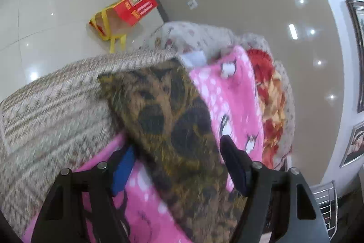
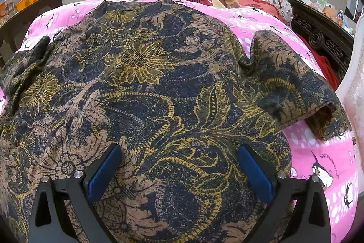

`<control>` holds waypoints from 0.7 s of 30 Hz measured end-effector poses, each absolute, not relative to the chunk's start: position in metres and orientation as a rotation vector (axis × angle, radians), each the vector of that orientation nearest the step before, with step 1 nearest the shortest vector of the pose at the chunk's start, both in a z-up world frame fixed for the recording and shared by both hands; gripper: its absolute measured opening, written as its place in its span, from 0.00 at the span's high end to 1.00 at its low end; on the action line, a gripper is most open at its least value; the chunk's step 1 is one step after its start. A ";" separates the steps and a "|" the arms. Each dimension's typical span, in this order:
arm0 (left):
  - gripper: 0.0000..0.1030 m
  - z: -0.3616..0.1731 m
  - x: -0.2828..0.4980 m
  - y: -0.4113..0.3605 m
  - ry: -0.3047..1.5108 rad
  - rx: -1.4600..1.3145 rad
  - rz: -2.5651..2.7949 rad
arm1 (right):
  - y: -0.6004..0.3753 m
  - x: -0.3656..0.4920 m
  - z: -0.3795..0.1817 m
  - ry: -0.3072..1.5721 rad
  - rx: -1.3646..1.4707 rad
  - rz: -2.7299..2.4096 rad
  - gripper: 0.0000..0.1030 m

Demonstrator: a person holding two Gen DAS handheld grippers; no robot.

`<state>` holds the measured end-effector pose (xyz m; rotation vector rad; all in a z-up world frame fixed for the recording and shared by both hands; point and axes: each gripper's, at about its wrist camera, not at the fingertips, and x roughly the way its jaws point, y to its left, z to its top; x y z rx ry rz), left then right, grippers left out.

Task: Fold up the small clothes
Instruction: 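Grasp the floral shirt edge with the left gripper and lift it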

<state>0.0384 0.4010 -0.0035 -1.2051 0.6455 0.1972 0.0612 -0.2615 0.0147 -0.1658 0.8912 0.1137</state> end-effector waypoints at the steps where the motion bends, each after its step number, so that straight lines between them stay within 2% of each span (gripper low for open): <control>1: 0.33 -0.002 0.042 0.403 0.642 -1.194 0.201 | -0.261 0.061 0.015 0.891 -0.167 0.113 0.00; 2: 0.36 0.000 0.046 0.404 0.647 -1.175 0.221 | -0.261 0.061 0.014 0.892 -0.168 0.113 0.00; 3: 0.53 0.002 0.049 0.405 0.651 -1.158 0.234 | -0.261 0.062 0.014 0.893 -0.169 0.113 0.00; 4: 0.84 0.003 0.054 0.406 0.675 -1.141 0.249 | -0.261 0.063 0.014 0.893 -0.169 0.113 0.00; 5: 0.97 0.002 0.057 0.407 0.710 -1.124 0.285 | -0.261 0.062 0.014 0.893 -0.168 0.112 0.00; 9: 0.97 0.030 0.054 0.400 0.734 -1.004 0.381 | -0.260 0.063 0.014 0.894 -0.169 0.112 0.00; 13: 0.97 0.120 0.028 0.399 0.565 -0.790 0.509 | -0.260 0.063 0.014 0.891 -0.166 0.114 0.00; 16: 0.97 0.180 0.013 0.402 0.449 -0.756 0.493 | -0.260 0.063 0.014 0.888 -0.161 0.117 0.00; 21: 0.97 0.241 0.038 0.340 0.406 -0.606 0.274 | -0.261 0.062 0.015 0.886 -0.162 0.115 0.00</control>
